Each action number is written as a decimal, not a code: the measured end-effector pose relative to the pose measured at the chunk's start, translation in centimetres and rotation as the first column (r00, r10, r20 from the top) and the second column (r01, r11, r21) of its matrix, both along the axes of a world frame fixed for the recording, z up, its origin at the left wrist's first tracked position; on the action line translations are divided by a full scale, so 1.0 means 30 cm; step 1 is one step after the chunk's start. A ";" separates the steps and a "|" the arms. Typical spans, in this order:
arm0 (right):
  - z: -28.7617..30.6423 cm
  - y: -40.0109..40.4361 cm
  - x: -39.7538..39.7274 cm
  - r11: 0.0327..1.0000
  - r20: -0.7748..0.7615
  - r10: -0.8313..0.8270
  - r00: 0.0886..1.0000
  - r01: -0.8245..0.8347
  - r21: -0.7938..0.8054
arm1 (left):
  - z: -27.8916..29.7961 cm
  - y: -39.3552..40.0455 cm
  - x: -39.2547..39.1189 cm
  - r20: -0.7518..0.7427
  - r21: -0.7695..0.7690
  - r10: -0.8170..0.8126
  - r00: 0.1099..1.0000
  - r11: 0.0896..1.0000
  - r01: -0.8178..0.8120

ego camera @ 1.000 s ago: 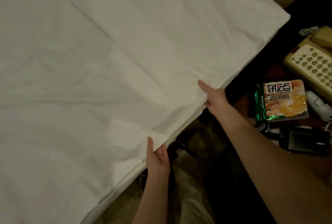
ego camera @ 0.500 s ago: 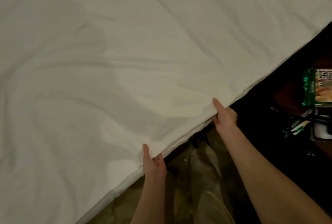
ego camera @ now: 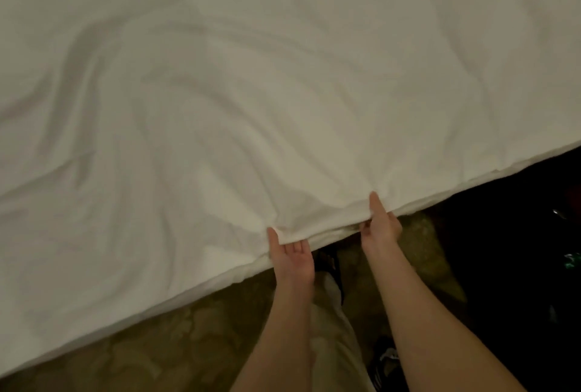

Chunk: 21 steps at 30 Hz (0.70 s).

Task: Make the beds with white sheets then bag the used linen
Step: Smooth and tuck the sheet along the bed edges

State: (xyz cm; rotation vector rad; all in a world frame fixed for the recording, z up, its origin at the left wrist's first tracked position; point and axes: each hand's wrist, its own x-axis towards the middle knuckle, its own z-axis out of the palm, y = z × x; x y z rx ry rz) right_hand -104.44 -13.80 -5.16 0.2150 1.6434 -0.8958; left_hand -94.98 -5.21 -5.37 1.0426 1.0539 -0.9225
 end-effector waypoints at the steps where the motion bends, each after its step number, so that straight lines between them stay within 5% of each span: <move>1: -0.003 0.006 0.017 1.000 0.024 -0.001 1.000 0.001 -0.005 | -0.001 0.004 0.007 -0.015 -0.024 0.012 1.000 1.000 -0.012; 6: 0.038 0.079 0.168 0.974 0.223 0.228 0.948 -0.219 -0.064 | 0.049 0.038 0.043 -0.037 -0.150 0.071 0.997 0.986 -0.076; 11: 0.032 0.075 0.128 0.986 0.106 0.149 0.983 -0.139 -0.092 | 0.049 0.076 0.122 -0.094 -0.236 0.159 0.983 0.955 -0.177; 21: 0.012 0.341 0.469 0.964 0.220 0.265 0.939 -0.263 -0.038 | 0.036 0.256 0.382 0.063 -0.108 0.020 0.998 0.994 -0.013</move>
